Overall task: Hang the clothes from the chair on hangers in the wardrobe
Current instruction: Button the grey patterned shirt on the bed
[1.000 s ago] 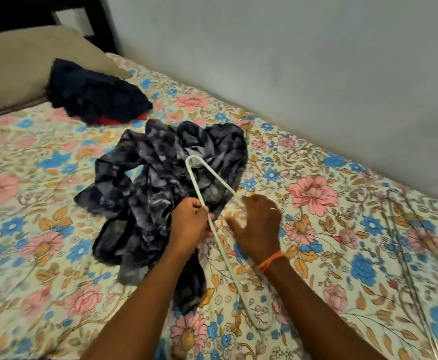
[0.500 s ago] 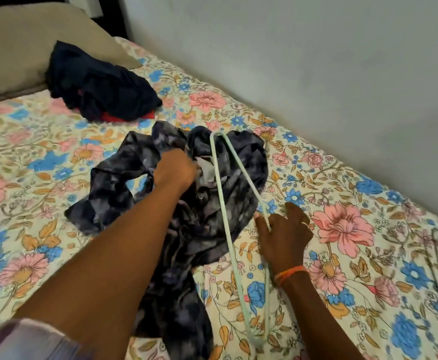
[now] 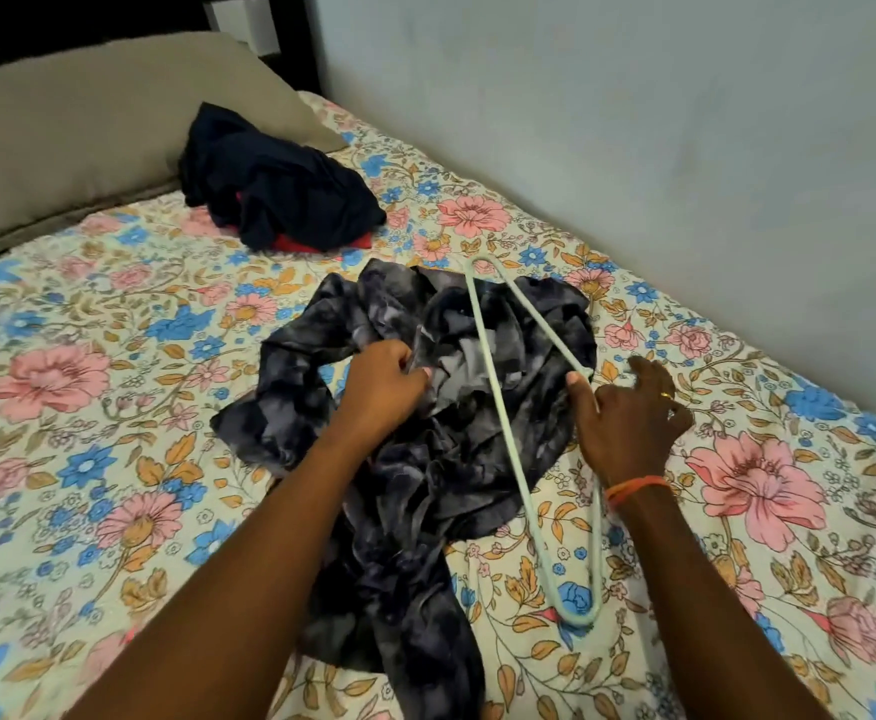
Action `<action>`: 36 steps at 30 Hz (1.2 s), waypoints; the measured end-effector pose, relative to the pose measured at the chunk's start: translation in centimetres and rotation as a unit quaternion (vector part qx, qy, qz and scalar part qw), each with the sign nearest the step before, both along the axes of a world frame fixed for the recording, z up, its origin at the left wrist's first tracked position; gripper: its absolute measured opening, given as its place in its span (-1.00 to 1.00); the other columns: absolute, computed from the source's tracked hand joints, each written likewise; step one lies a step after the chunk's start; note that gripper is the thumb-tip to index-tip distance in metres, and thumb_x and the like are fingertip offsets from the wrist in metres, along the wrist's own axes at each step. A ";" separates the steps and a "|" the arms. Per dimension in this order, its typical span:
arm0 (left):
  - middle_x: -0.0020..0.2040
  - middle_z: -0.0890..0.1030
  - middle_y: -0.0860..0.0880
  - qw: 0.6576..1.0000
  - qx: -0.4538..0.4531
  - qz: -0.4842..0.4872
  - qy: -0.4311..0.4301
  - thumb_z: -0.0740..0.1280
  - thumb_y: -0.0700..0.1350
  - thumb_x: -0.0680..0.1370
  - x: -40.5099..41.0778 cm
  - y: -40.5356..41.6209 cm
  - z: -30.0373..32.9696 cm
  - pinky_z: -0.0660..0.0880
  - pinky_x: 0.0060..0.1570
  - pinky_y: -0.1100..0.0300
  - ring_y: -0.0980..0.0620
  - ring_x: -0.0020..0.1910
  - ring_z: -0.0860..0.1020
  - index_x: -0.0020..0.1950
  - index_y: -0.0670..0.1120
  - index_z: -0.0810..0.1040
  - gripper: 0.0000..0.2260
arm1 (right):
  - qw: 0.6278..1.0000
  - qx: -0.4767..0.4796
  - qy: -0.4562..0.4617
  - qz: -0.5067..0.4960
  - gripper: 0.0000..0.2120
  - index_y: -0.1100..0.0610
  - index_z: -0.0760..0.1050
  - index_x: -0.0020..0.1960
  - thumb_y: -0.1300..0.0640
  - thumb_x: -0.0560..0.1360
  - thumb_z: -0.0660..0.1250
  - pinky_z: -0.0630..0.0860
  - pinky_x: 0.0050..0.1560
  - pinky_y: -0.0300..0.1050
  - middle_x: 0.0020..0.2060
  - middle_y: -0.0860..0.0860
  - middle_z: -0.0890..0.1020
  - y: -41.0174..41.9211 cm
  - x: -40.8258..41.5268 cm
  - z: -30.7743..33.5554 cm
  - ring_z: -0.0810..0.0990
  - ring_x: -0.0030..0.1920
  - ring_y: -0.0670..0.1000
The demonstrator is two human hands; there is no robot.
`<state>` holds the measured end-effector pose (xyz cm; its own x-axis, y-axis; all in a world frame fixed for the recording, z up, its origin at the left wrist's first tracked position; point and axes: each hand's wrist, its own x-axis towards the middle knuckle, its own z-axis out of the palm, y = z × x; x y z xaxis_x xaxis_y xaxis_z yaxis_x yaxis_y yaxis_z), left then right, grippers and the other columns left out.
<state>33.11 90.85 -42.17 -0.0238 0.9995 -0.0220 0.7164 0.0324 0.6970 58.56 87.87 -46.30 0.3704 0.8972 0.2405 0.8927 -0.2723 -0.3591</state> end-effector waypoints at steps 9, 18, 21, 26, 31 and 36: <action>-0.16 0.57 -0.05 0.986 0.107 0.038 0.121 0.30 0.08 0.61 -1.5 -6.5 0.5 0.48 -0.17 0.05 -0.01 -0.16 0.51 -0.06 -0.11 0.55 -0.74 | 0.989 -0.106 -0.103 -0.012 -0.48 0.11 0.71 -0.05 -0.31 0.54 0.23 0.32 0.27 0.22 0.32 0.20 0.44 -1.6 1.6 0.0 0.39 0.31 0.30; 0.14 0.57 -0.23 0.969 -0.149 0.176 0.089 0.34 0.13 0.51 -14.4 -7.6 -4.1 0.47 0.01 0.04 -0.27 0.09 0.55 0.25 -0.18 0.47 -0.53 | 0.999 -0.032 -0.008 0.000 -0.50 0.17 0.38 0.39 -0.04 0.54 0.36 0.09 0.39 0.36 0.51 0.25 0.19 -3.3 -4.9 0.5 0.12 0.50 0.30; -0.07 0.60 -0.21 0.975 -0.064 0.211 -0.002 0.30 -0.09 0.52 -13.3 -8.4 -4.0 0.31 -0.16 0.13 -0.17 -0.13 0.53 -0.02 -0.20 0.53 -0.82 | 0.999 0.032 0.021 0.034 -0.59 0.12 0.45 0.29 0.05 0.50 0.43 0.16 0.38 0.34 0.46 0.24 0.25 -2.8 -8.5 2.4 0.20 0.46 0.30; -0.16 0.60 -0.05 0.920 0.141 0.345 -0.122 0.29 -0.27 0.54 -11.2 -10.1 -0.5 0.32 -0.32 0.33 0.12 -0.31 0.46 -0.03 -0.13 0.58 -0.90 | 0.911 0.151 0.263 0.280 -0.92 0.13 0.57 -0.13 0.18 0.54 0.38 0.51 -0.05 -0.23 -0.15 0.02 0.60 -3.8 -16.6 5.8 0.56 -0.11 -0.16; -0.19 0.44 -0.04 0.948 0.316 0.035 0.010 0.32 -0.31 0.38 -9.3 -14.0 -0.1 0.34 -0.16 0.34 0.07 -0.19 0.34 -0.23 -0.16 0.46 -0.92 | 0.725 -0.144 0.615 0.275 -0.56 0.20 0.50 -0.32 -0.11 0.56 0.37 0.52 -0.26 -0.10 -0.41 0.07 0.57 -3.6 -24.3 8.2 0.57 -0.38 -0.01; -0.22 0.50 -0.13 0.926 0.335 -0.121 0.126 0.44 -0.33 0.29 -9.5 -16.3 -2.9 0.37 0.13 0.10 -0.06 -0.09 0.42 -0.22 -0.19 0.48 -0.82 | 0.566 -0.250 0.756 0.213 -0.61 0.32 0.56 0.16 0.00 0.52 0.36 0.62 -0.13 -0.06 0.07 0.28 0.64 -4.6 -23.7 5.4 0.65 -0.20 0.12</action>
